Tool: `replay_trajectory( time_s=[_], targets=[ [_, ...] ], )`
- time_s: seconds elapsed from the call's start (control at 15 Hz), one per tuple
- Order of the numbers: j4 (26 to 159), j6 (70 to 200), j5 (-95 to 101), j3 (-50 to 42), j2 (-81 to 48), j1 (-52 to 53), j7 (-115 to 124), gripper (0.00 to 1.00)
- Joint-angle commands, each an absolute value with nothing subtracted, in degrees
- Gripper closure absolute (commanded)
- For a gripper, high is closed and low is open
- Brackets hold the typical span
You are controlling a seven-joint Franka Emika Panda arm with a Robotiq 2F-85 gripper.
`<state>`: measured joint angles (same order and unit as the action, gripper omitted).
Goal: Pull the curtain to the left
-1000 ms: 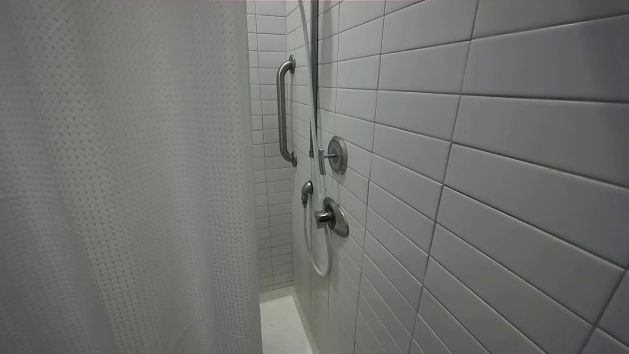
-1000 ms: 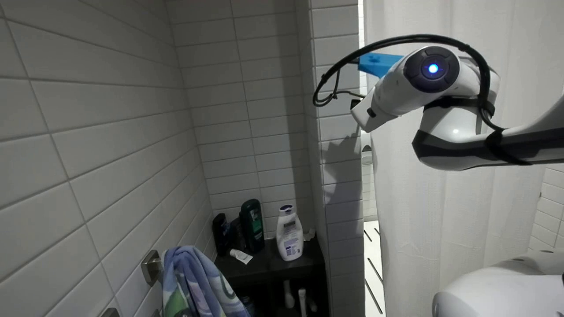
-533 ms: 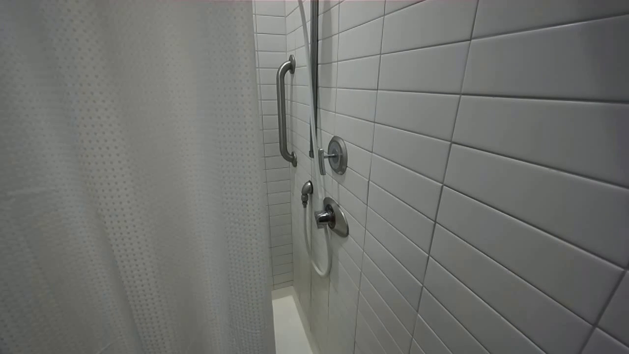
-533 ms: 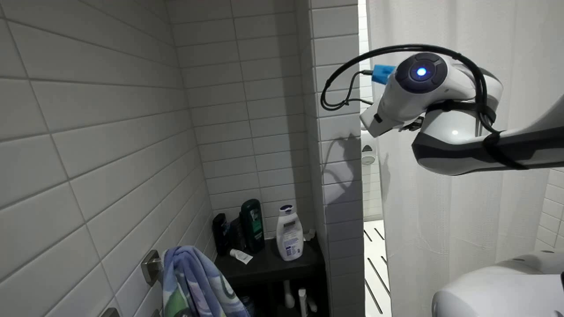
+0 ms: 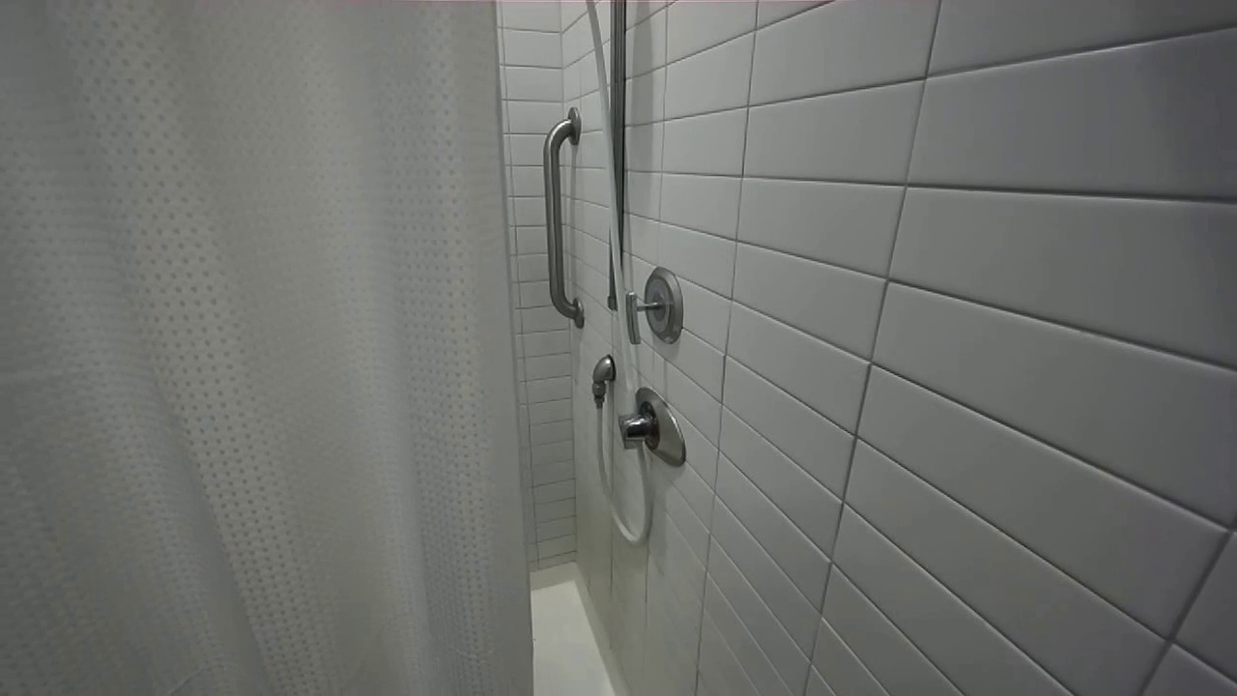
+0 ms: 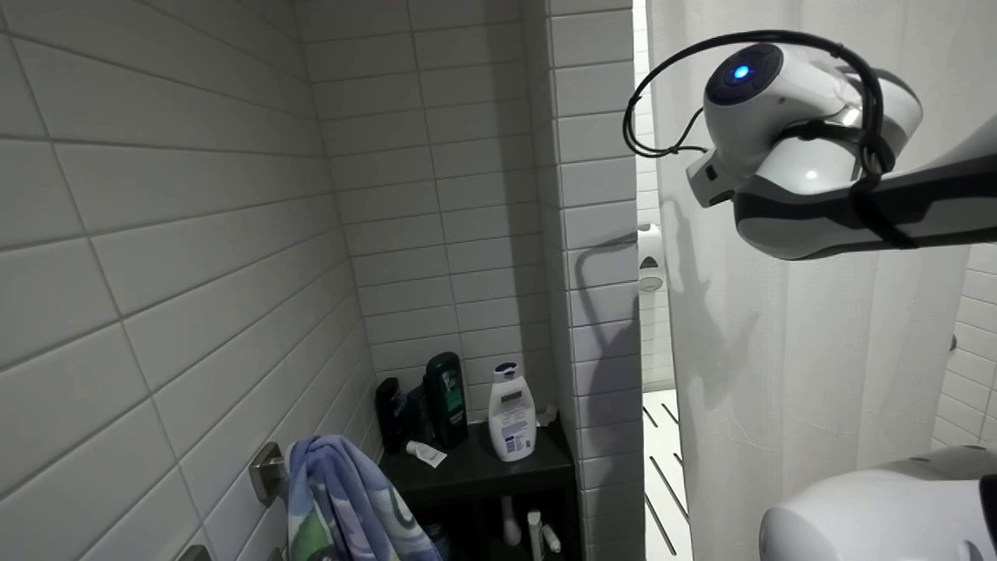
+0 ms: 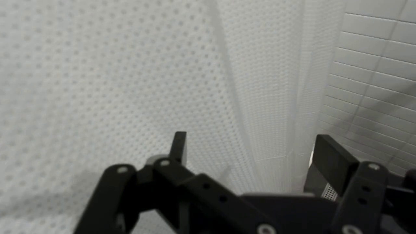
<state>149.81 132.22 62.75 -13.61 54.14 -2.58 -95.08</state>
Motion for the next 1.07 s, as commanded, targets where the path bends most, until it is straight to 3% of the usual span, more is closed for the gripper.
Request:
replay_trajectory(
  time_s=[0.0, 1.0],
  targets=[
    [145.1, 125.2, 62.0, -13.1, 50.3, -5.0, -89.9, 0.00],
    [129.4, 108.2, 60.1, -18.0, 30.7, -7.9, -60.7, 0.00]
  ],
)
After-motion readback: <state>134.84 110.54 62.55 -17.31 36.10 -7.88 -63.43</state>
